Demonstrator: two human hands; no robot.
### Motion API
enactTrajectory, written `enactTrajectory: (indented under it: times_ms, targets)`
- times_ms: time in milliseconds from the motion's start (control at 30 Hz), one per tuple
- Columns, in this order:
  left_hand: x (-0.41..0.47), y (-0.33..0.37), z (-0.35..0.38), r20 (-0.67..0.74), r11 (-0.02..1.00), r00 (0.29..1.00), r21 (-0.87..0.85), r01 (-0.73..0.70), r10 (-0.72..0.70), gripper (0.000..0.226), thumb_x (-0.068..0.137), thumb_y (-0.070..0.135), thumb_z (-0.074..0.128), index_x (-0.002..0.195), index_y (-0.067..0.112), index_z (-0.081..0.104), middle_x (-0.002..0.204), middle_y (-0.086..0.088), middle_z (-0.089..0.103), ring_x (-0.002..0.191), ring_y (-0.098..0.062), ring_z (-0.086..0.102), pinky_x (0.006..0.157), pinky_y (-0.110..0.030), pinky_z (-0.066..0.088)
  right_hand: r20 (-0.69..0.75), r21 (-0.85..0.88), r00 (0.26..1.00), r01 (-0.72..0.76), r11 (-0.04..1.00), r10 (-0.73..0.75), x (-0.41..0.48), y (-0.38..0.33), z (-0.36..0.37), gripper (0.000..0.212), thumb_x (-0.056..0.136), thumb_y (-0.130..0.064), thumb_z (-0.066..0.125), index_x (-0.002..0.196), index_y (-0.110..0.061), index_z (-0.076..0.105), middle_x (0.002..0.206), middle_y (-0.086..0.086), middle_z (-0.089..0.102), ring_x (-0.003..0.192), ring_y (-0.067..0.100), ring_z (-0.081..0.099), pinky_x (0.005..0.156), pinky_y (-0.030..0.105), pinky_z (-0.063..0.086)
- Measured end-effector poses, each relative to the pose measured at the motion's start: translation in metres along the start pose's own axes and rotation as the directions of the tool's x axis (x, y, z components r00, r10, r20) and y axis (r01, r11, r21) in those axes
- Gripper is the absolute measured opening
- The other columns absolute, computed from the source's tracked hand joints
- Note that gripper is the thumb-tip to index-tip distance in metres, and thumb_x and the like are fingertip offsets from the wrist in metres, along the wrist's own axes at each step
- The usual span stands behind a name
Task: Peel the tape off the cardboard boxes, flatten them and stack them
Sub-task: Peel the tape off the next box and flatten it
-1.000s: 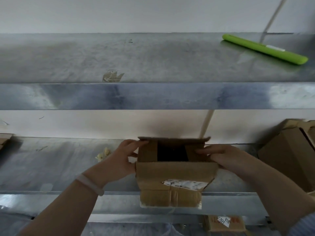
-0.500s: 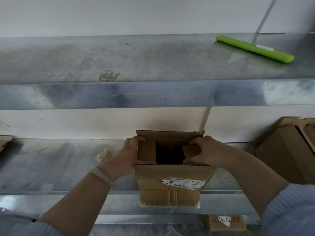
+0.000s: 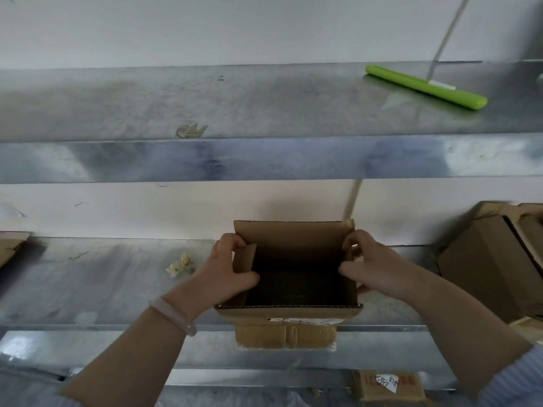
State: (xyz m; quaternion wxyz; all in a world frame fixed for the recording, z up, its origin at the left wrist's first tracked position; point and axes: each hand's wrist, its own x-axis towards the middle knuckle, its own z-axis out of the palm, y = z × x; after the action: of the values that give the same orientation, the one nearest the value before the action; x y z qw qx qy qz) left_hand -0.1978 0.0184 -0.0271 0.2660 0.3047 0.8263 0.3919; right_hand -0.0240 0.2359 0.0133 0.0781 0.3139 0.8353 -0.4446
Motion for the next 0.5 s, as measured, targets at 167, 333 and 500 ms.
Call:
enactTrajectory:
  times_ms: [167, 333, 500]
  targets:
    - [-0.030, 0.004, -0.021, -0.005, 0.881, 0.990, -0.455, -0.129, 0.142, 0.045, 0.071, 0.015, 0.046, 0.115, 0.024, 0.043, 0.118, -0.003, 0.052, 0.106, -0.025, 0.055, 0.080, -0.035, 0.050, -0.049, 0.217, 0.994, 0.104, 0.971, -0.096, -0.021, 0.016, -0.018, 0.037, 0.089, -0.004, 0.048, 0.105, -0.037, 0.053, 0.099, 0.014, 0.060, 0.082, 0.029, 0.060, 0.065, 0.035, 0.047]
    - [-0.053, 0.013, -0.032, -0.072, 0.855, 0.880, -0.210, -0.474, 0.470, 0.072, 0.068, 0.003, 0.045, 0.136, 0.026, 0.040, 0.138, 0.006, 0.043, 0.126, -0.014, 0.045, 0.097, -0.027, 0.045, -0.125, 0.557, 0.970, 0.241, 0.795, -0.207, -0.030, 0.021, -0.024, 0.031, 0.074, 0.000, 0.058, 0.097, -0.020, 0.061, 0.094, 0.014, 0.058, 0.084, 0.032, 0.052, 0.074, 0.043, 0.040]
    - [-0.064, -0.011, -0.005, 0.048, 0.822, 0.829, 0.108, -0.559, 0.557, 0.090, 0.071, -0.009, 0.050, 0.149, 0.030, 0.027, 0.154, 0.013, 0.024, 0.138, -0.015, 0.033, 0.103, -0.037, 0.044, -0.145, 0.740, 0.987, 0.061, 0.669, 0.070, -0.021, 0.034, 0.003, 0.038, 0.094, -0.041, 0.054, 0.095, -0.008, 0.072, 0.095, 0.023, 0.064, 0.088, 0.031, 0.062, 0.080, 0.041, 0.049]
